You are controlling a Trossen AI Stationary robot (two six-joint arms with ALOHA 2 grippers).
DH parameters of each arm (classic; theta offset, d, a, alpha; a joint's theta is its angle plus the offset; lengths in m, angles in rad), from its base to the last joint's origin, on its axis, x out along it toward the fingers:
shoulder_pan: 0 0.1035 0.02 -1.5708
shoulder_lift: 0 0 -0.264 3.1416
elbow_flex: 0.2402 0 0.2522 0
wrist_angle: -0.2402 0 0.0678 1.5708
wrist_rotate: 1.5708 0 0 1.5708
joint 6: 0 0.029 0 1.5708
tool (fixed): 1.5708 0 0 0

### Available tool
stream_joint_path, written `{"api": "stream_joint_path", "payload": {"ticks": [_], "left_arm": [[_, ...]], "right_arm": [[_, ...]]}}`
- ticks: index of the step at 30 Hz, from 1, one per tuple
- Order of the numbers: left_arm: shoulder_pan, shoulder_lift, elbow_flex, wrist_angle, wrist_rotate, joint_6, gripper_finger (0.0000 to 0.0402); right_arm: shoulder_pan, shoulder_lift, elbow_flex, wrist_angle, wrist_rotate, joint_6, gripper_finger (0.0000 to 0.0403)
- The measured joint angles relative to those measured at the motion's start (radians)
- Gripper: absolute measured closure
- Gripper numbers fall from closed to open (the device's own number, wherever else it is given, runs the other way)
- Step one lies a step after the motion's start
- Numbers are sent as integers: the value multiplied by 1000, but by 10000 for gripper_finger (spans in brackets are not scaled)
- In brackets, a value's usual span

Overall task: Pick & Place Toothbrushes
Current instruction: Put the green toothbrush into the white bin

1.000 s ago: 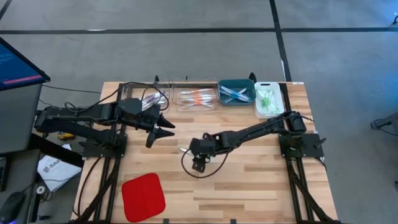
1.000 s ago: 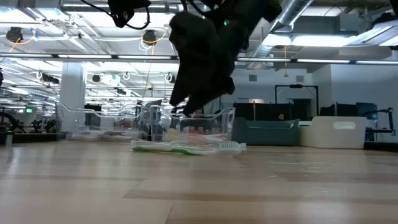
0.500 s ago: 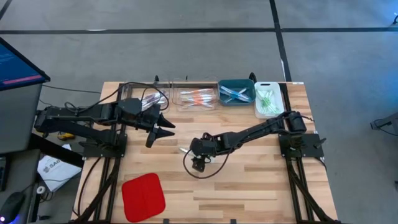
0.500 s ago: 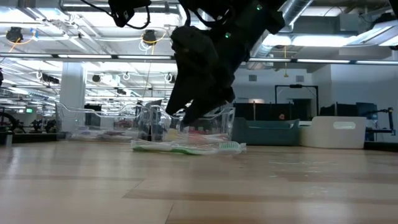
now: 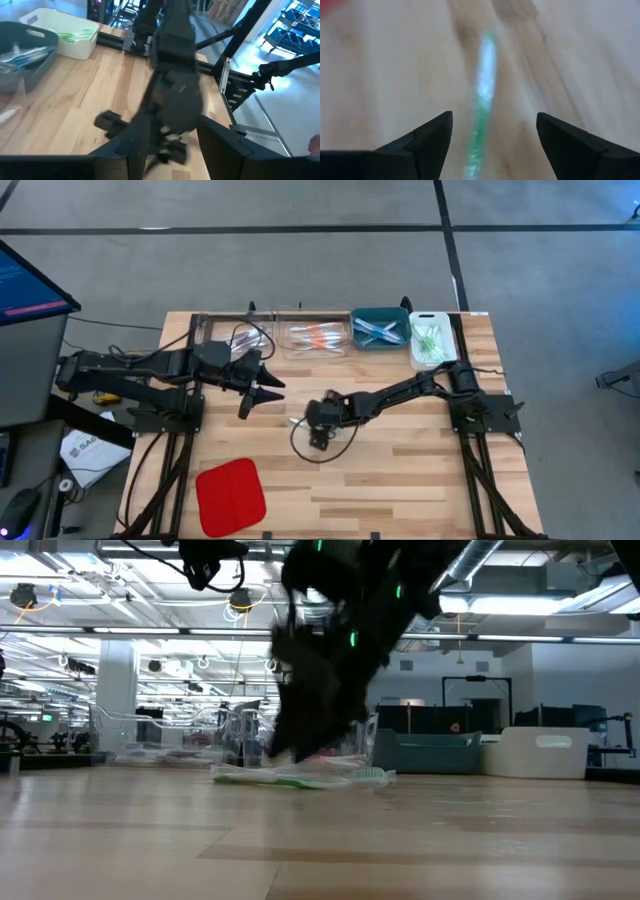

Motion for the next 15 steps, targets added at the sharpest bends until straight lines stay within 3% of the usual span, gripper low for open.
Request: {"api": "stream_joint_path", "payload": {"ticks": [6, 15], "left_arm": [[-15, 1, -92, 134, 1, -49, 243], [-14, -6, -98, 193, 64, -170, 243]], "right_arm": [[-7, 25, -7, -5, -21, 15, 120], [-31, 23, -3, 13, -92, 27, 121]]}}
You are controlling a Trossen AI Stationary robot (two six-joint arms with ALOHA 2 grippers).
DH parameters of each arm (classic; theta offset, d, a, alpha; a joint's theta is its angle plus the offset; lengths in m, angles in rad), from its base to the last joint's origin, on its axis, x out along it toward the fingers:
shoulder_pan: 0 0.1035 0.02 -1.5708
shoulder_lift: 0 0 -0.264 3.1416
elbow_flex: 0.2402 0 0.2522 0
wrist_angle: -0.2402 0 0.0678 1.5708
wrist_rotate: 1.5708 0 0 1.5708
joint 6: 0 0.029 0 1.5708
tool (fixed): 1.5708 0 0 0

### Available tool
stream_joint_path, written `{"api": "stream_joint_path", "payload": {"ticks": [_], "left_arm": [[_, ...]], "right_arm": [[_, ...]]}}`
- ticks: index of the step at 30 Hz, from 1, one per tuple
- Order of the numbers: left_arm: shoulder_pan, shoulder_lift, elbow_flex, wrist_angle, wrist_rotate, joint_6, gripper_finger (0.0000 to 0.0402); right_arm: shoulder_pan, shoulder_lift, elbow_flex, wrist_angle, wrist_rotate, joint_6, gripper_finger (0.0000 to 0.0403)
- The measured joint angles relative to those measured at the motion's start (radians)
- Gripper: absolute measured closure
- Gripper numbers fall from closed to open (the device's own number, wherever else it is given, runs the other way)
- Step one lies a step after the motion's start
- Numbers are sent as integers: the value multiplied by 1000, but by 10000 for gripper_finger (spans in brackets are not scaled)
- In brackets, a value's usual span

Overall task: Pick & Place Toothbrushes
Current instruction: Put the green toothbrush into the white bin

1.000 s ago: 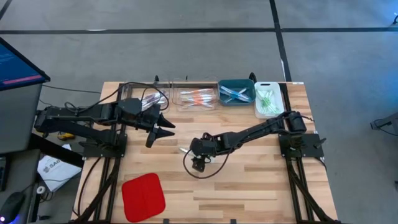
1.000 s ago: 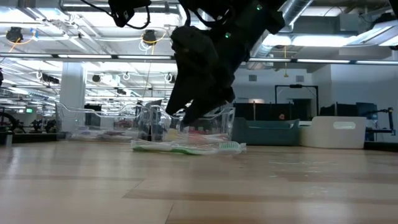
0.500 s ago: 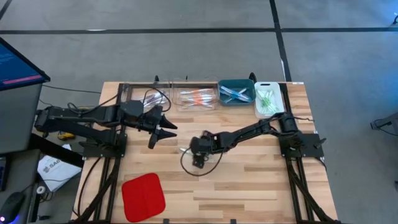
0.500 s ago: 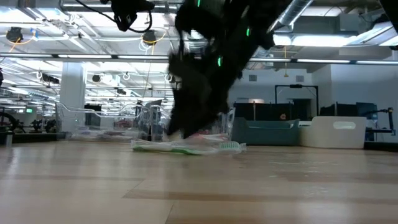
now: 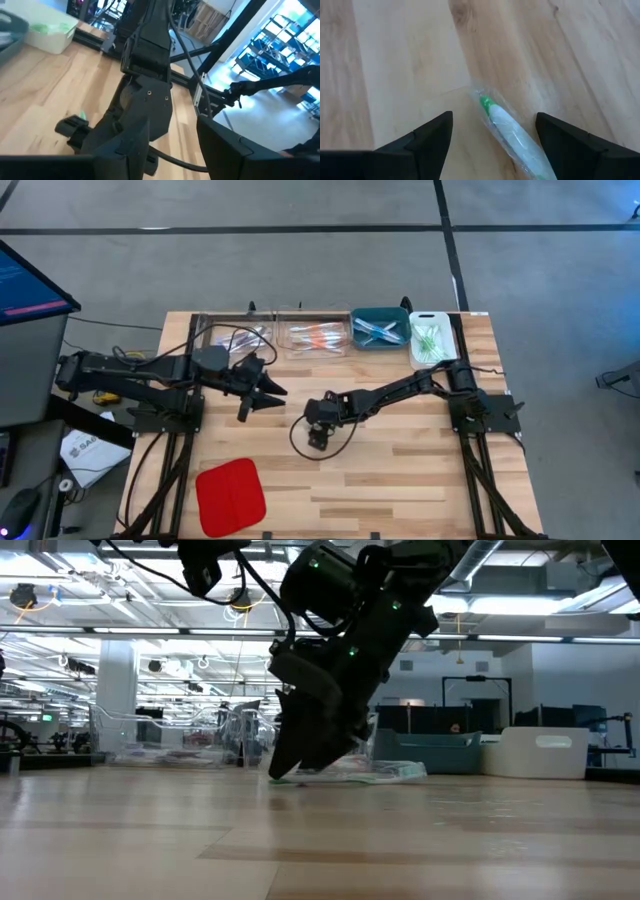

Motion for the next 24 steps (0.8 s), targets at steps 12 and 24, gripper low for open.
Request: {"api": "stream_joint_path", "payload": {"ticks": [12, 24], "left_arm": [[0, -7, -1, 16, 2, -44, 244], [0, -7, -1, 25, 4, -75, 243]], "right_arm": [[4, -6, 7, -183, 4, -178, 122], [-26, -6, 5, -242, -54, -308, 207]]}}
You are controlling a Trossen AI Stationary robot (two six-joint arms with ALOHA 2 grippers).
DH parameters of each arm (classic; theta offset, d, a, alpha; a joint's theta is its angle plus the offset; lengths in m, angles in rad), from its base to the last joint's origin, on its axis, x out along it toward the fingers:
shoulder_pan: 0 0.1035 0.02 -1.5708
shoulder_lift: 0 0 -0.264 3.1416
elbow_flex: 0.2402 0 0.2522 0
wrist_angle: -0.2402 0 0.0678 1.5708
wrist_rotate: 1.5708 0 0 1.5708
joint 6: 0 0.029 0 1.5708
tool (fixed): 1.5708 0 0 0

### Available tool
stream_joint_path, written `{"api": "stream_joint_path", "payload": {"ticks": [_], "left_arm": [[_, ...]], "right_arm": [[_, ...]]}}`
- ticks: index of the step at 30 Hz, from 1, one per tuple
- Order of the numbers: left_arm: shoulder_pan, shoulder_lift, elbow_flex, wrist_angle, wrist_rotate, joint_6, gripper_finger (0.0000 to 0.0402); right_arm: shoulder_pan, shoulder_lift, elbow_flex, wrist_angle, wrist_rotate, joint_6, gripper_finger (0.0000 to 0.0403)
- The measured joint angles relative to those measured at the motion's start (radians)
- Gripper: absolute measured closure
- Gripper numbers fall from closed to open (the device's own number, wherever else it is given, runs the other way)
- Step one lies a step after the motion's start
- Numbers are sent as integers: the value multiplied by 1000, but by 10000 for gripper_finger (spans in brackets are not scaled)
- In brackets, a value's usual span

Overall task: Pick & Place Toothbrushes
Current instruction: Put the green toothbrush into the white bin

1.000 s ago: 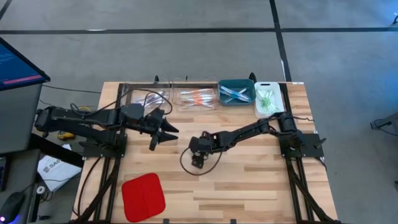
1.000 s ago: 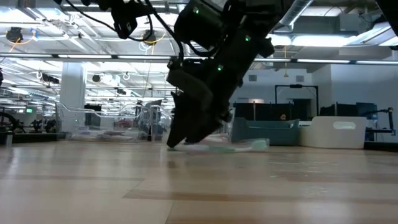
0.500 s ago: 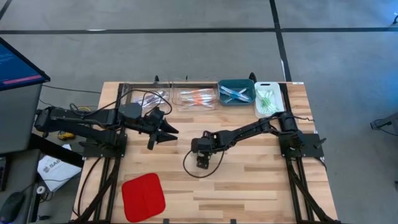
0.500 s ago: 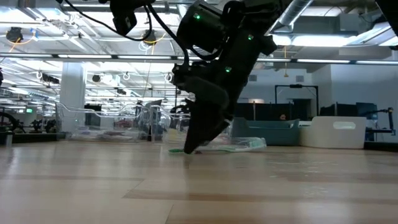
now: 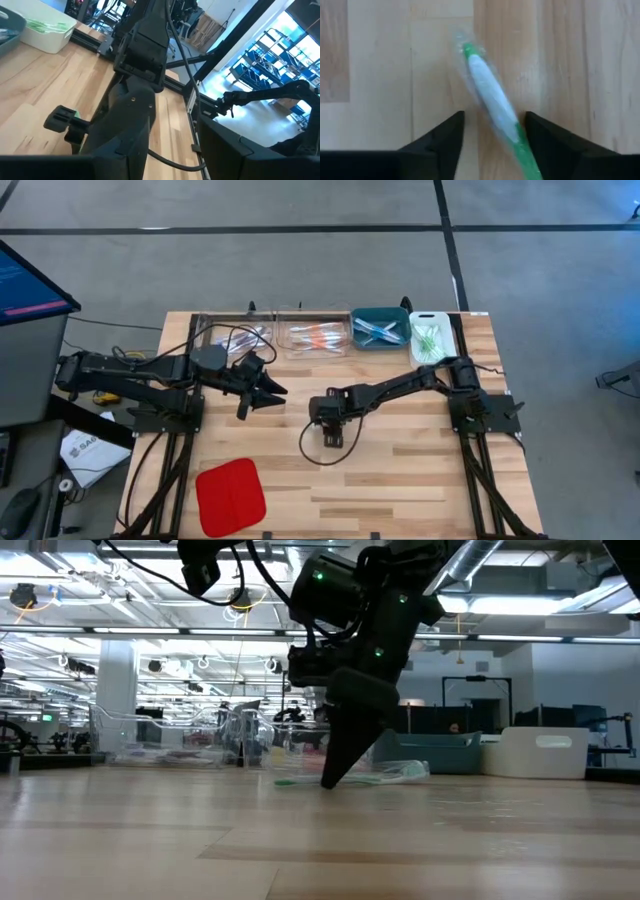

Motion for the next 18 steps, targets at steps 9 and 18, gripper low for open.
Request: {"api": "stream_joint_path", "payload": {"ticks": [9, 18], "left_arm": [[0, 0, 0, 7, 0, -12, 244], [0, 1, 0, 15, 10, -12, 244]], "right_arm": [[-26, -1, 0, -37, -65, 76, 374], [-32, 8, 87, -138, -96, 303, 375]]}}
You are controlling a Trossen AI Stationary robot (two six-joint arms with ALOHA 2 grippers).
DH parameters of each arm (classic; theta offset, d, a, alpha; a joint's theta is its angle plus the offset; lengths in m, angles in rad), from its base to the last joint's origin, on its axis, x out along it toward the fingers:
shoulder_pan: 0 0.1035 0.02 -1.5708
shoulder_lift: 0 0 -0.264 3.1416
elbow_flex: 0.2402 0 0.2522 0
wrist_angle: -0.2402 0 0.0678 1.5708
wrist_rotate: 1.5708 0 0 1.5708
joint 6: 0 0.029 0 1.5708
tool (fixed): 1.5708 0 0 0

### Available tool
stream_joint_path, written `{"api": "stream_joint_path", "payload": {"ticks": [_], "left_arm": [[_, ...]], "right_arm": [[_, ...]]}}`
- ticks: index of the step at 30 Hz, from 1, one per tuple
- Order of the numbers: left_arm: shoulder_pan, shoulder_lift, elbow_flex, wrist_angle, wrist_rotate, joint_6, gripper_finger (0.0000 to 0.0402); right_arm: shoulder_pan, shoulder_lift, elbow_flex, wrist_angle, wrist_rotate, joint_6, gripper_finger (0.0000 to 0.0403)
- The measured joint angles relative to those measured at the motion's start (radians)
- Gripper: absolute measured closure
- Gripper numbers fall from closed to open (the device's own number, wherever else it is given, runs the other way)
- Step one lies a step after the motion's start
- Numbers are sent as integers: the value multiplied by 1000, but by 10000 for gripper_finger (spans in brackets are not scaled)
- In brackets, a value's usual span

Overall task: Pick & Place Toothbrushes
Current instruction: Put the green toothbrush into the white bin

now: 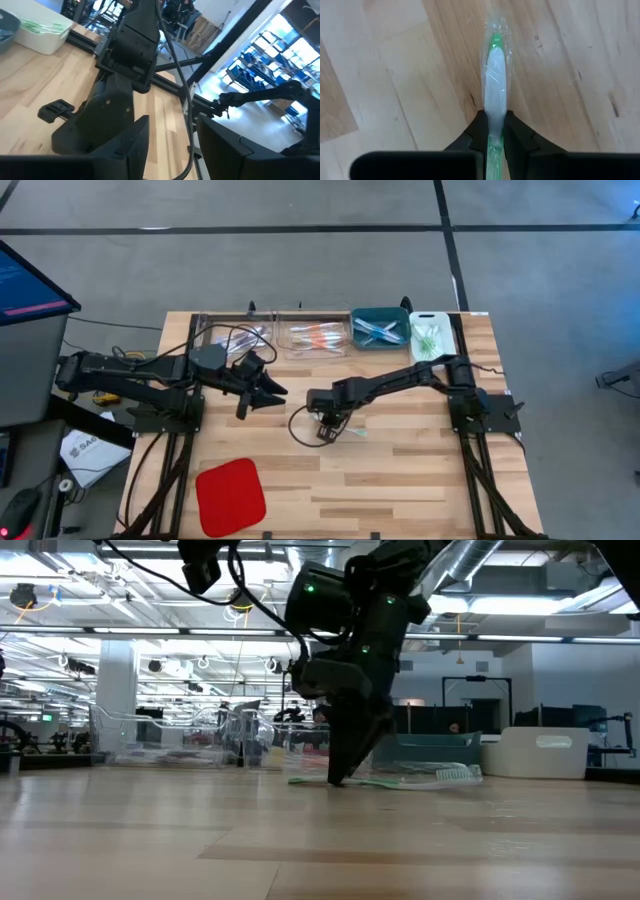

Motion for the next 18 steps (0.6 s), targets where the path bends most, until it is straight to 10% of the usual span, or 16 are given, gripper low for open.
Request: {"api": "stream_joint_path", "payload": {"ticks": [18], "left_arm": [[0, 0, 0, 27, 11, 21, 244]], "right_arm": [[-55, -30, 370, -421, 54, -2, 398]]}}
